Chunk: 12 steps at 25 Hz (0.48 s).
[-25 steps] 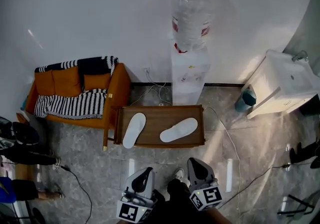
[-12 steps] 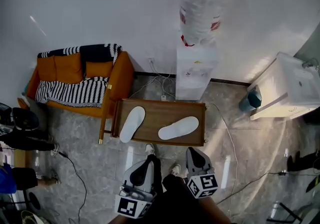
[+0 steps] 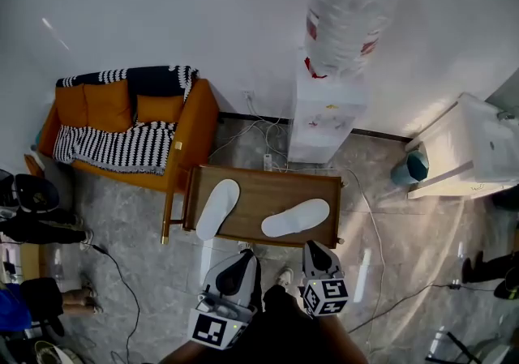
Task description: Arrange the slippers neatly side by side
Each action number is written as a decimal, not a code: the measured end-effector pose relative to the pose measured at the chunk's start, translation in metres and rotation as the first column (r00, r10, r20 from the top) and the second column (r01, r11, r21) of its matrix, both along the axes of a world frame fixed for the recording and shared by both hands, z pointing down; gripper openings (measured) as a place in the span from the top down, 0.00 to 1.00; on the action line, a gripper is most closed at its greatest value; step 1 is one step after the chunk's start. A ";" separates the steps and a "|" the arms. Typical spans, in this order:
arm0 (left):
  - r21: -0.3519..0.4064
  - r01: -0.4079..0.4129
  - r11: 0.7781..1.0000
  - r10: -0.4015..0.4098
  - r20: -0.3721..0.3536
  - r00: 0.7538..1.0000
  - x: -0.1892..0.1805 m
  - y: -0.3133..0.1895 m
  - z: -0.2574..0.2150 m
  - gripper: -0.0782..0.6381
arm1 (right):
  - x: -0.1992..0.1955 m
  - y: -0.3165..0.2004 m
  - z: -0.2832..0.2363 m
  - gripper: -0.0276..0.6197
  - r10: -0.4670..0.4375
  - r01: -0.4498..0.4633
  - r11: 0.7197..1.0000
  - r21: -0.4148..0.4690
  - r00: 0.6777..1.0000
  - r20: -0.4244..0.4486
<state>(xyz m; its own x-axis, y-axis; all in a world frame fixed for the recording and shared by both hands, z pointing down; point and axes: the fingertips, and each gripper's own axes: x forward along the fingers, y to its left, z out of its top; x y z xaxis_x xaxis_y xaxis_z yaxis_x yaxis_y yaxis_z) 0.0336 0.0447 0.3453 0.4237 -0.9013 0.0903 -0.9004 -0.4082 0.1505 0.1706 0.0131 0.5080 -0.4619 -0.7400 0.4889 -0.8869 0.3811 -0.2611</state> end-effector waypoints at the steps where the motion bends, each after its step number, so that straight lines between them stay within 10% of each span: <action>1: -0.010 -0.001 1.000 0.001 -0.005 1.000 -0.003 -0.005 0.002 0.87 | -0.004 -0.002 0.010 0.94 -0.004 0.004 1.000 -0.022 1.000 -0.015; 12: -0.051 -0.016 0.999 0.014 -0.032 0.999 -0.026 -0.048 0.029 0.87 | -0.018 -0.042 0.101 0.93 -0.022 -0.004 0.983 -0.184 0.990 -0.140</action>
